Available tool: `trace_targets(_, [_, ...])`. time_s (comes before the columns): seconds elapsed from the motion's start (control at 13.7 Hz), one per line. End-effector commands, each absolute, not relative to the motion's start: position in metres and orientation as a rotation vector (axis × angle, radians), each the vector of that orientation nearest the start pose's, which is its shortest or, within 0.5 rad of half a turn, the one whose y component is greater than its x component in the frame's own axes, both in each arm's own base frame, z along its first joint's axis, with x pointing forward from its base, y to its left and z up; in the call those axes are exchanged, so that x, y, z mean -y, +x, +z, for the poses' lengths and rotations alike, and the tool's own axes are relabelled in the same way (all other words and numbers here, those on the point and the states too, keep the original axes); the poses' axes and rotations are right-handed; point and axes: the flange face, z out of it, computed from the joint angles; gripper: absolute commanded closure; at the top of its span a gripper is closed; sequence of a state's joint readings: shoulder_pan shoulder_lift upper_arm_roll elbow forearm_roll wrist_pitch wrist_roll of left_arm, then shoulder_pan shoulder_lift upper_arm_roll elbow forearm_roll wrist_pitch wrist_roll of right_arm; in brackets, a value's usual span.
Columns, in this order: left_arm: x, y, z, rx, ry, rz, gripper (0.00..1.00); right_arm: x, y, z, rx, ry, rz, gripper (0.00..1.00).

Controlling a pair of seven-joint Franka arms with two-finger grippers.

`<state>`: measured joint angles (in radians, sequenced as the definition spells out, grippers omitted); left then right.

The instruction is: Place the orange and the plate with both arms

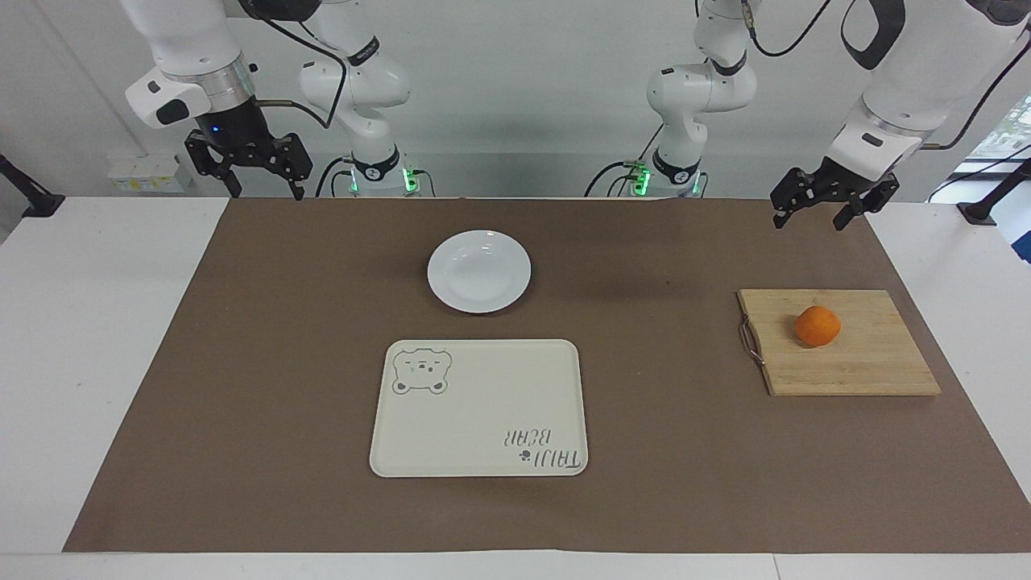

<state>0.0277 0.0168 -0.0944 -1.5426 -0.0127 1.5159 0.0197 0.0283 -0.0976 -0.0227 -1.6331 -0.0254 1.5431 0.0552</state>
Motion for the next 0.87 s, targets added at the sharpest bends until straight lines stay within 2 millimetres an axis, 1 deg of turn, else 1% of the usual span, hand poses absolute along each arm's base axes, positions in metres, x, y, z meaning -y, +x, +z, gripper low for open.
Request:
trace_targets(0.0, [0.028,0.551,0.622,-0.137,-3.154,0.090,0.00,0.004,0.514,0.646,-0.075,-3.176,-0.006,0.00])
trace_targets(0.07, [0.027,0.553,0.620,-0.136,-3.153,0.094,0.00,0.004,0.514,0.647,-0.075,-3.176,-0.009,0.00])
trace_targets(0.15, [0.018,0.558,0.612,-0.119,-3.152,0.108,0.00,0.003,0.514,0.647,-0.073,-3.176,-0.009,0.00])
trace_targets(0.29, [0.011,0.565,0.603,-0.133,-3.153,0.125,0.00,0.003,0.514,0.647,-0.073,-3.176,-0.009,0.00])
trace_targets(0.44, [-0.006,0.572,0.593,-0.162,-3.156,0.129,0.00,0.003,0.514,0.646,-0.073,-3.176,-0.006,0.00])
trace_targets(0.58, [-0.024,0.579,0.589,-0.176,-3.157,0.082,0.00,0.004,0.514,0.646,-0.075,-3.176,-0.006,0.00])
trace_targets(0.66, [-0.029,0.585,0.580,-0.205,-3.156,0.086,0.00,0.004,0.514,0.646,-0.075,-3.176,-0.006,0.00])
trace_targets(0.8, [-0.052,0.592,0.568,-0.219,-3.159,0.072,0.00,0.003,0.514,0.646,-0.073,-3.176,-0.006,0.00])
